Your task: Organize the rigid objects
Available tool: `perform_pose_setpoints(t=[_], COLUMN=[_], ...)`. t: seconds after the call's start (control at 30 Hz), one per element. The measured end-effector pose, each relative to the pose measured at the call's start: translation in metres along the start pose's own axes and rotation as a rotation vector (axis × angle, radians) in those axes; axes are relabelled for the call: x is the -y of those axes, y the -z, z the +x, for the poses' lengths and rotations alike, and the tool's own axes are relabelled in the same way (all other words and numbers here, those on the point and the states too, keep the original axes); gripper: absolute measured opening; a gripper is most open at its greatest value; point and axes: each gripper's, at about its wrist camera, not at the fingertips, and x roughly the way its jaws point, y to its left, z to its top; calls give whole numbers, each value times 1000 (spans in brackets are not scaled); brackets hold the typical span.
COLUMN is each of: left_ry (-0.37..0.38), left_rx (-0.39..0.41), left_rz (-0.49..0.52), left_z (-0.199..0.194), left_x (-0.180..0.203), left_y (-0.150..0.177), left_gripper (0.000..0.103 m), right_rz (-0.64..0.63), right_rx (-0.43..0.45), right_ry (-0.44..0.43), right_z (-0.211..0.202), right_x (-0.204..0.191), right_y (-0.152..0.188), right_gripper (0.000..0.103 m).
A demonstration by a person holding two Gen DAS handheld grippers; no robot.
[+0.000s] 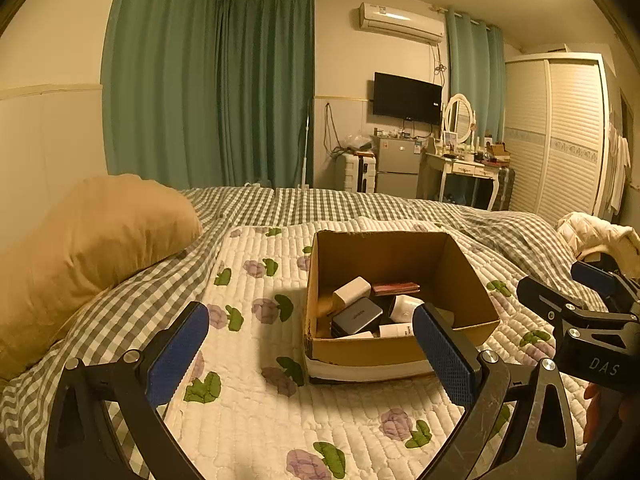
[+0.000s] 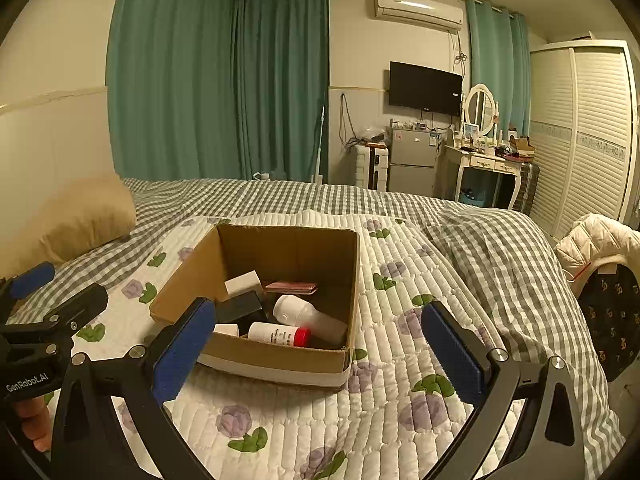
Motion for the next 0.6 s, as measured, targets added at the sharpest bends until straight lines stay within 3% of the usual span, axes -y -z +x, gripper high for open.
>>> perform_pose_setpoints(t=[0.6], left_ry=[-3], left_rx=[-8], left_rz=[29], left_z=[2], left_x=[6], left_y=[3], left_gripper=[103], right_rz=[6], right_rx=[-22], right_ry=[4], right_z=[4], right_x=[-1], right_y=[2], right_gripper=[103])
